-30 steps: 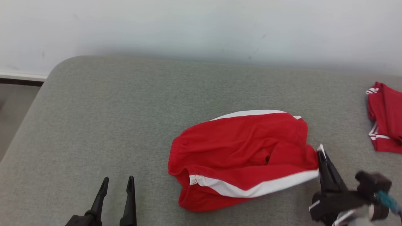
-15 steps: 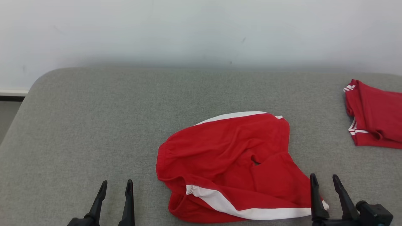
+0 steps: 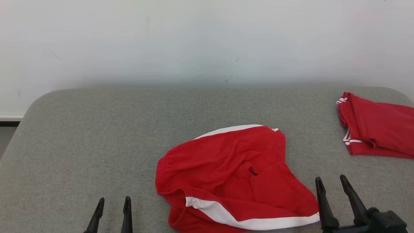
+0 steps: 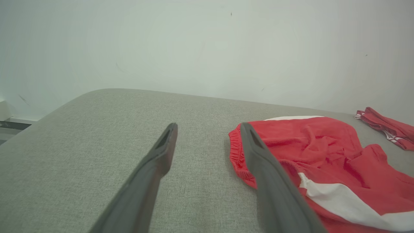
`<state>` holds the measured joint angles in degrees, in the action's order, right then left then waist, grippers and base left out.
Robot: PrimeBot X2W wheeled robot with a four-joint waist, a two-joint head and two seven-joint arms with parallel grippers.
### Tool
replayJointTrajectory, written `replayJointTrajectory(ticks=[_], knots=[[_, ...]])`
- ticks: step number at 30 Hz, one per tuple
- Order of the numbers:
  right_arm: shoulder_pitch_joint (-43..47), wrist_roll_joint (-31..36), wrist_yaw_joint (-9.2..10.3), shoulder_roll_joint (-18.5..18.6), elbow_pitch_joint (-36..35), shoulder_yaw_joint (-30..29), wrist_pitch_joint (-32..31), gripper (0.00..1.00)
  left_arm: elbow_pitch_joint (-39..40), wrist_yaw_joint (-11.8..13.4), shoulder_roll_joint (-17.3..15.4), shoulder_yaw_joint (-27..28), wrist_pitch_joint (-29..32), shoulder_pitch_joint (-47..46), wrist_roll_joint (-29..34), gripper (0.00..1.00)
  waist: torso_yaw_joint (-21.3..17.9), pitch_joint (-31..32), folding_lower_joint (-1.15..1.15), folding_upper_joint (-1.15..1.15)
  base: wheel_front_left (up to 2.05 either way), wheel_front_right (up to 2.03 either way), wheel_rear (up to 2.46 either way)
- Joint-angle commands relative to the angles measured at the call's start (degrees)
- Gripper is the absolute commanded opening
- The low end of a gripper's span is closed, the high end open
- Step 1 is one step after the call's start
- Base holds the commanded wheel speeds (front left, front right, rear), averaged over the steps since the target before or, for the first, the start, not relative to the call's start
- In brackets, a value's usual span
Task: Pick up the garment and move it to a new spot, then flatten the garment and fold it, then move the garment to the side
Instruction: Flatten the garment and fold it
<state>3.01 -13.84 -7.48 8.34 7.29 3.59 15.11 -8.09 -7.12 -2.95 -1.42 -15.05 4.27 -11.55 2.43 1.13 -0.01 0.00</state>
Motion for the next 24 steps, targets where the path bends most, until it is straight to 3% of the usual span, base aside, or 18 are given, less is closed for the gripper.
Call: replayJointTrajectory(ticks=[1,9,24], knots=[[1.3,-0.2,0.0,-0.6,-0.7,-0.6,0.0,1.0,0.3,-0.3,-0.1,0.2,-0.2,0.7,0.6,1.0,0.0,0.3,0.01,0.0,0.0,0.0,0.0],[5.7,0.3,0.0,-3.8,-4.5,-4.0,0.0,1.0,1.0,-0.4,-0.6,1.2,-0.2,1.9,0.9,1.0,0.3,0.4,0.01,0.0,0.0,0.0,0.0],[7.3,1.2,0.0,-4.8,-4.2,-5.5,0.0,1.0,3.1,-0.3,-2.7,-0.1,-0.2,4.7,2.0,1.0,0.0,0.7,0.01,0.0,0.0,0.0,0.0]])
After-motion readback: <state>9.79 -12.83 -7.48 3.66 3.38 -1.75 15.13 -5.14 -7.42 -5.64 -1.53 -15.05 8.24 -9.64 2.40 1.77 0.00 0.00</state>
